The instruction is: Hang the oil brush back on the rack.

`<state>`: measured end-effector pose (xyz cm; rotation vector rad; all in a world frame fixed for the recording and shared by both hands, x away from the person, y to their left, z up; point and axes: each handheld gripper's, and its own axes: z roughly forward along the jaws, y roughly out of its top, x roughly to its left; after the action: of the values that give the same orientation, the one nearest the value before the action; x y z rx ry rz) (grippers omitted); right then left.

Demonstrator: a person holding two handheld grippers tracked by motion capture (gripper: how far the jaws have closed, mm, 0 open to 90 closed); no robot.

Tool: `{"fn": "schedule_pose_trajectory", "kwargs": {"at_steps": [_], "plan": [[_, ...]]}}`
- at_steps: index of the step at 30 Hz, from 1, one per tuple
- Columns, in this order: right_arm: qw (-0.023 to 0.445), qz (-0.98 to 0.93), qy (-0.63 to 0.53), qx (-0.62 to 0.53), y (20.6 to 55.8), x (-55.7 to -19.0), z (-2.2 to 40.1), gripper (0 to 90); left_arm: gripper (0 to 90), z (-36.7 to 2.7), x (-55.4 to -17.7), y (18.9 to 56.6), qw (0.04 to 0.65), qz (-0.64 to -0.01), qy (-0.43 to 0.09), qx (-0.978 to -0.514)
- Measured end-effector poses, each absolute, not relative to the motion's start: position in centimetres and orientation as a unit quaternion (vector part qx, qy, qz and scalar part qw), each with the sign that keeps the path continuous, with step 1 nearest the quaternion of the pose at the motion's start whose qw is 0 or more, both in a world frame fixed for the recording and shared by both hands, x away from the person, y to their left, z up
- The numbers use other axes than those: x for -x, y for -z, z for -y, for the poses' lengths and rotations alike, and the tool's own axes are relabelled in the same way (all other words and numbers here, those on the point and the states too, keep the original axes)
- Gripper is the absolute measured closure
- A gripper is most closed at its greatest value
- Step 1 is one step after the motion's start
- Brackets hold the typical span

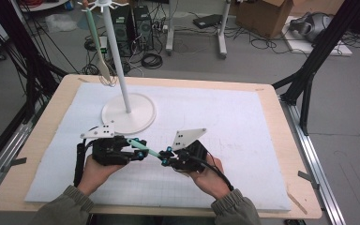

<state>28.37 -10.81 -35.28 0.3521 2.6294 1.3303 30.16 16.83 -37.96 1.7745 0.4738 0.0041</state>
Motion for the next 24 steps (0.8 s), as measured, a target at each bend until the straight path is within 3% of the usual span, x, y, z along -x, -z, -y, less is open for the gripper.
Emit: {"fn": "schedule_pose_trajectory", "kwargs": {"at_steps": [6, 9, 14, 16, 19, 24], "plan": [[0.09, -0.882, -0.448, -0.118, 35.2, -28.2, 10.8, 81.3, 66.9, -17.0, -30.2, 37.9, 0.622, -0.205, 0.019, -0.755], [0.108, -0.874, -0.459, -0.113, 35.0, -28.0, 10.7, 81.2, 78.4, -17.4, -30.4, 37.6, 0.662, -0.207, 0.071, -0.717], [0.119, -0.862, -0.482, -0.105, 34.5, -27.7, 10.4, 81.3, 81.4, -17.7, -30.0, 36.6, 0.669, -0.206, 0.056, -0.712], [0.114, -0.862, -0.484, -0.099, 34.5, -27.8, 10.2, 82.5, 82.9, -17.7, -30.0, 36.5, 0.667, -0.205, 0.053, -0.714], [0.093, -0.866, -0.481, -0.1, 34.9, -28.2, 10.1, 73.1, 83.1, -17.7, -29.9, 36.5, 0.662, -0.203, 0.05, -0.719], [0.044, -0.872, -0.473, -0.116, 35.6, -29.1, 9.8, 68.8, 83.1, -17.6, -29.8, 36.3, 0.652, -0.196, 0.036, -0.732]]}}
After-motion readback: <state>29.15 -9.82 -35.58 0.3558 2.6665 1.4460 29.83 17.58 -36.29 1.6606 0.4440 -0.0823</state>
